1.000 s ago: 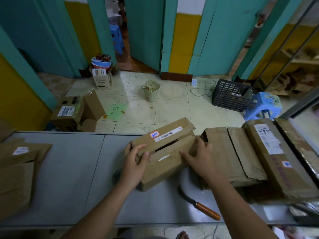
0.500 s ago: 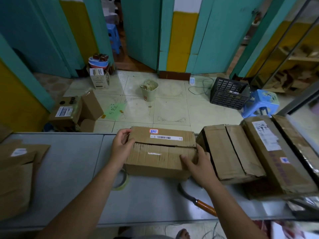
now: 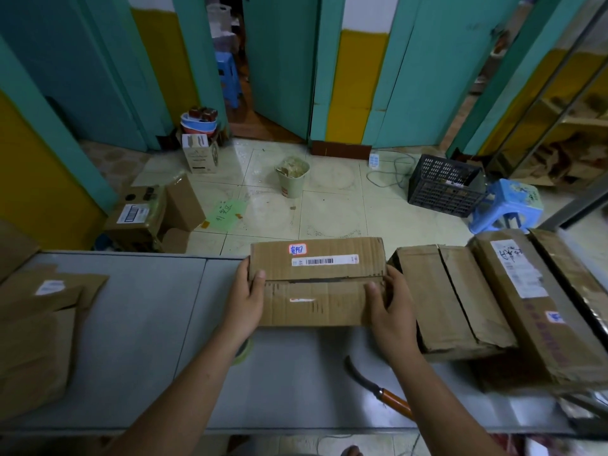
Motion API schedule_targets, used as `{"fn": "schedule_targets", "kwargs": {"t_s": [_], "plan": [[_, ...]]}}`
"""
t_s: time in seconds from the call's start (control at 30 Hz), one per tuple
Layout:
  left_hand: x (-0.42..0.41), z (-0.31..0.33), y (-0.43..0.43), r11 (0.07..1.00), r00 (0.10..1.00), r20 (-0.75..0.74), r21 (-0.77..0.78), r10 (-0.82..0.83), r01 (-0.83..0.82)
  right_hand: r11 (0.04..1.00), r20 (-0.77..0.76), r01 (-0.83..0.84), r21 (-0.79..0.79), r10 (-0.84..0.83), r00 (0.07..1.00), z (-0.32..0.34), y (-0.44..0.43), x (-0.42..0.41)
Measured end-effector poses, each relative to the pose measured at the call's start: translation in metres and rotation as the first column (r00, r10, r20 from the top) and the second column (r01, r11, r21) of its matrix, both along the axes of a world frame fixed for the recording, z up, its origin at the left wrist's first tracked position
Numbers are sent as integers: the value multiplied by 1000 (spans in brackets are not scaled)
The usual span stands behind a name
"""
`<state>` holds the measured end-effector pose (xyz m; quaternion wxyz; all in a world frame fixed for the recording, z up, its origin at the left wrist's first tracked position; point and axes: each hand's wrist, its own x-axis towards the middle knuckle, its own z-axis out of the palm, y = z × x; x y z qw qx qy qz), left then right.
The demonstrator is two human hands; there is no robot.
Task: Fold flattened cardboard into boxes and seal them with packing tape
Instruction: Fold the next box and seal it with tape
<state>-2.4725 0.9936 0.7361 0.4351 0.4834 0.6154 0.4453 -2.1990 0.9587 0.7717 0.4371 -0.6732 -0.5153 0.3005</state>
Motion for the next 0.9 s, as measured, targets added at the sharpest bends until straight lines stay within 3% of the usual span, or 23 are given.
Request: {"fn": "schedule_targets", "kwargs": {"t_s": [0.23,0.43,0.53,0.6,0.67,0.73,0.77,0.8,0.9], "plan": [[-11,-15,-5,993,999,45,119,11,-16,994,-90,108,35,-104,991,-18,-1,-4],[-3,-51,-9,993,997,-13,92,76,-75,983,-175,182,-28,-184,967,-50,10,-21],[-4,-60,-23,999,999,-39,36,27,-25,974,-255,183,-135,-212,943,-69,9,-18],[-9,-63,-28,999,1000,10,-36,-8,8,941,-411,226,-254,-316,855,-80,7,-13],[-12,-62,-30,991,974,224,-136,33,-3,889,-585,259,-376,-445,678,-89,4,-5],[-11,-58,-29,976,926,352,-206,137,-66,877,-706,230,-423,-478,522,-93,2,1],[-9,-53,-29,971,916,359,-213,179,-106,889,-733,202,-410,-453,507,-94,1,2],[-6,-49,-30,967,913,354,-216,203,-132,906,-738,175,-385,-416,531,-94,0,1],[1,-43,-33,964,920,336,-233,200,-124,929,-609,154,-335,-339,717,-93,-6,0]]}}
